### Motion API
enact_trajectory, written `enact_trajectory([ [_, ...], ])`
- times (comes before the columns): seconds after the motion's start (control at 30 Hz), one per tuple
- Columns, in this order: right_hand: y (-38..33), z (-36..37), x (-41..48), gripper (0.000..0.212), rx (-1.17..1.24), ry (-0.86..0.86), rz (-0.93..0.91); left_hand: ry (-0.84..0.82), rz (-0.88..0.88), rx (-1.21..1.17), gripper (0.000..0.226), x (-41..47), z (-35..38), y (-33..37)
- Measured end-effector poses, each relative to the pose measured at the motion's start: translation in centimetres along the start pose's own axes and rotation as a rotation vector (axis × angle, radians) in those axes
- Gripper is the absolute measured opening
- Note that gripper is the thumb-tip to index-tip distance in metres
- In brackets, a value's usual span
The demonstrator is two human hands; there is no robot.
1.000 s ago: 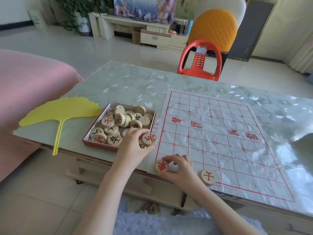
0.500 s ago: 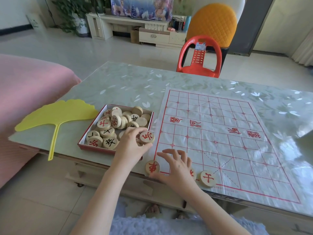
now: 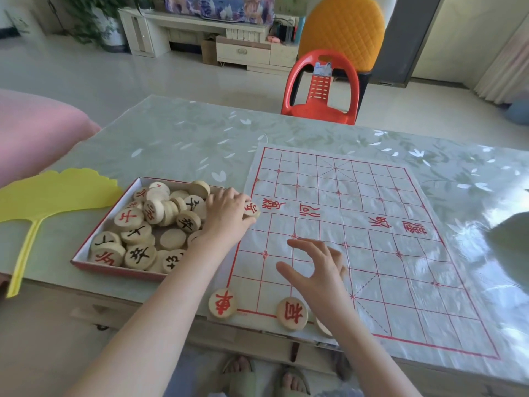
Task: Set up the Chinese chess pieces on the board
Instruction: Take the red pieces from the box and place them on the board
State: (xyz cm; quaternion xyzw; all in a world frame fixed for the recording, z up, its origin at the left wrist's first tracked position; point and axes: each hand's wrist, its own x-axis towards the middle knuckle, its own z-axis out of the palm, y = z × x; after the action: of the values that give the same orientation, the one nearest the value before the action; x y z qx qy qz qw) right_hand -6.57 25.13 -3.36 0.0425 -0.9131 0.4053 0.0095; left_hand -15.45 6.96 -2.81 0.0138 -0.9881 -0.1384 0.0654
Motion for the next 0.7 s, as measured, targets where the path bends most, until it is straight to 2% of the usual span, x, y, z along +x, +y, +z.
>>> enact_trajectory([
  [0.17, -0.5, 0.4, 0.2, 0.039, -0.003, -0.020, -0.019, -0.020, -0.026, 0.047, 0.045, -0.9, 0.4, -0.3],
  [0.43, -0.7, 0.2, -0.4, 0.041, -0.013, -0.040, -0.020, -0.053, 0.029, 0.209, 0.048, -2.3, 0.6, -0.2],
  [0.6, -1.1, 0.2, -0.3, 0.040, -0.008, -0.049, -0.013, 0.046, 0.007, 0.048, 0.050, -2.8, -0.6, -0.6],
  [0.7, -1.6, 0.4, -0.2, 0.040, 0.001, -0.061, -0.023, 0.209, -0.052, -0.108, 0.036, -3.7, -3.1, -2.1],
])
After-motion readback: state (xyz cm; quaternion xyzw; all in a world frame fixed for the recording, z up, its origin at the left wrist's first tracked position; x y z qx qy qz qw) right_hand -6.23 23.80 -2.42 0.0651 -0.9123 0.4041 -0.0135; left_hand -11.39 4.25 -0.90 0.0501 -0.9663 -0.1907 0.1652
